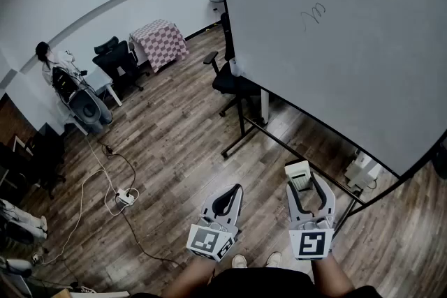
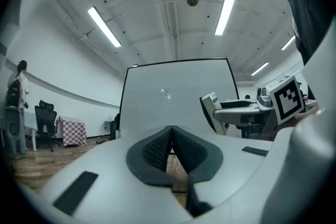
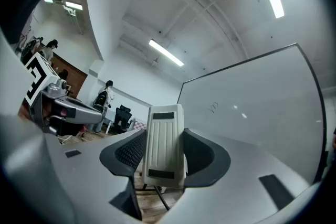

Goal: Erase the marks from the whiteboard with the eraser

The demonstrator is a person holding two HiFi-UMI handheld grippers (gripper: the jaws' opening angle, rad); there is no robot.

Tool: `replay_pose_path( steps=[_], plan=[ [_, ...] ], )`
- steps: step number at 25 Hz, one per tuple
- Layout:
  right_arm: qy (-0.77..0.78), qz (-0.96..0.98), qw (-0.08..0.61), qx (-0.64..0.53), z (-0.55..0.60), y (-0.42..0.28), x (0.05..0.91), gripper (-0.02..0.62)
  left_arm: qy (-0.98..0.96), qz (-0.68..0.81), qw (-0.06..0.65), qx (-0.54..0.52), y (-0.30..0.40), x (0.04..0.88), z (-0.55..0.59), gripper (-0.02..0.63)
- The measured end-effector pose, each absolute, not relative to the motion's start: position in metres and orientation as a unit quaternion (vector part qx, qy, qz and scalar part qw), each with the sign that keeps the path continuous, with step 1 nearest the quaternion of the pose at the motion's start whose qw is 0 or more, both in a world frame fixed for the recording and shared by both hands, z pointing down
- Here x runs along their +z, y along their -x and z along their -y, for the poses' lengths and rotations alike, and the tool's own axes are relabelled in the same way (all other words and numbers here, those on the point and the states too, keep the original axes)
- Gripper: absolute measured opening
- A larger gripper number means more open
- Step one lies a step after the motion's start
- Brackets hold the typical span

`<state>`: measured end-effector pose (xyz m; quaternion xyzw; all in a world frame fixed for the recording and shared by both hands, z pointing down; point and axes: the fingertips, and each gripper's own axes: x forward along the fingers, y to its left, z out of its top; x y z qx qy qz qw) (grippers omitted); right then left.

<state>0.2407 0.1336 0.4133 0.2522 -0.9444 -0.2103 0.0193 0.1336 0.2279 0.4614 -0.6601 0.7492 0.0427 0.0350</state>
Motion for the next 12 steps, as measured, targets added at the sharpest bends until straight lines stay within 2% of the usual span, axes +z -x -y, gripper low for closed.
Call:
replay_pose_path(
  steps=[3, 12],
  plan=[
    [-0.263, 0.946, -0.008, -0.190, -0.141, -0.242, 0.408, 0.244, 0.664, -0.746, 0.027, 0.044, -0.132, 0.460, -0.233, 0.018],
    [-0.272, 0.950, -0.016, -0.152, -0.154, -0.239, 0.404, 0.244, 0.652, -0.757, 0.026, 0.034, -0.114, 0.451, -0.245, 0.018]
  ],
)
